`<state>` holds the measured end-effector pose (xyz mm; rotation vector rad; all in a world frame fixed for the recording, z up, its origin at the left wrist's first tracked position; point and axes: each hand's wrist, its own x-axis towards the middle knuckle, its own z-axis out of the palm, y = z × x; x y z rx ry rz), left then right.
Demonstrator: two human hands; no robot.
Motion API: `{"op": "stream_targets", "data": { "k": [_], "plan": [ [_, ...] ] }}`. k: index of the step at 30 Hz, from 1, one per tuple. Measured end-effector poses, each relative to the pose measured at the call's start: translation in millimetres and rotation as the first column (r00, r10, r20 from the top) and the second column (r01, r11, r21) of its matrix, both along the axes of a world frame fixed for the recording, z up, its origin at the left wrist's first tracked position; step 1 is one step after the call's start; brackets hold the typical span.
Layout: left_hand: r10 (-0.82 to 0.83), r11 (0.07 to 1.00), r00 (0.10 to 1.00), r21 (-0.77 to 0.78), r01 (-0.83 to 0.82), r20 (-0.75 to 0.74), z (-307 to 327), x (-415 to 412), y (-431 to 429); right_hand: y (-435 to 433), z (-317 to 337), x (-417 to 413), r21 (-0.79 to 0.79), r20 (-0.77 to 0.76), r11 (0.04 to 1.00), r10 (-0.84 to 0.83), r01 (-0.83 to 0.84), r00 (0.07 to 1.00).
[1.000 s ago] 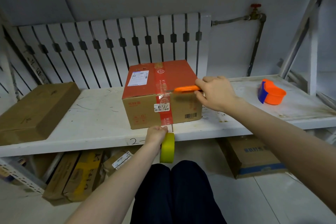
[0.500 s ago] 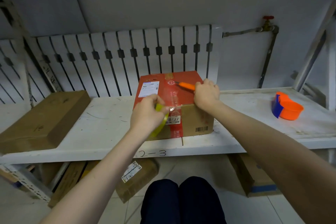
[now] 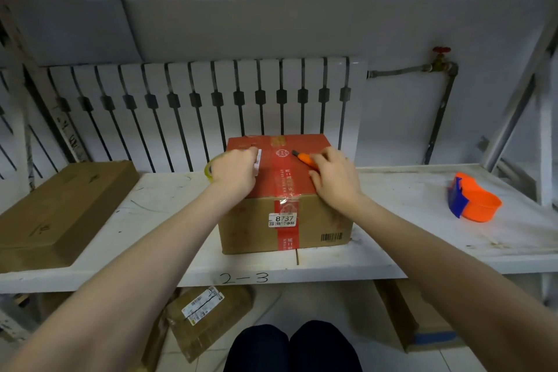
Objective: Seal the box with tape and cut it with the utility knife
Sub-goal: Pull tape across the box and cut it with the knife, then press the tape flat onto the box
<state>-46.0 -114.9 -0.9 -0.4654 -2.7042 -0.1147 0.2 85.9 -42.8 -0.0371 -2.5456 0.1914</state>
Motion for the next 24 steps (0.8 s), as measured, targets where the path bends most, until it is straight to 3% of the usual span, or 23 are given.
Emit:
{"op": "stream_targets", "data": {
  "k": [3,6,10,17,20,23,24],
  "plan": [
    [-0.053,0.99,0.998,-0.127,0.056,0.023,-4.1,-12.4,3.2,-2.5,-1.3,12.1,0.118,-0.049,0.972,0.212,-0.206,0.976],
    [-0.094,0.975,0.993,-0.196,0.106,0.072,-10.2,-23.2,-3.2,-0.4,-6.7,19.1,0.116,0.002,0.967,0.227,-0.226,0.974],
    [-0.125,0.978,0.989,-0.156,0.136,0.077,-18.6,-37.8,-15.6,-0.7,-12.9,22.8,0.007,0.053,0.979,0.203,-0.204,0.978],
    [-0.05,0.998,0.969,0.05,0.04,0.241,-19.7,-41.3,-27.7,-11.7,-22.7,25.8,-0.121,-0.002,0.982,0.145,-0.144,0.989],
    [-0.109,0.988,0.988,0.12,0.096,0.112,-17.1,-21.5,-22.8,-14.8,-22.1,30.7,-0.217,-0.057,0.966,0.134,-0.143,0.989],
    [-0.171,0.919,0.972,0.329,0.216,-0.161,-25.8,18.7,-8.4,-22.0,-27.3,42.6,-0.272,-0.201,0.937,0.169,-0.221,0.965],
    [-0.184,0.892,0.965,0.38,0.243,-0.185,-33.2,32.6,-3.9,-26.0,-30.2,47.2,-0.308,-0.201,0.923,0.173,-0.229,0.964]
  ]
}}
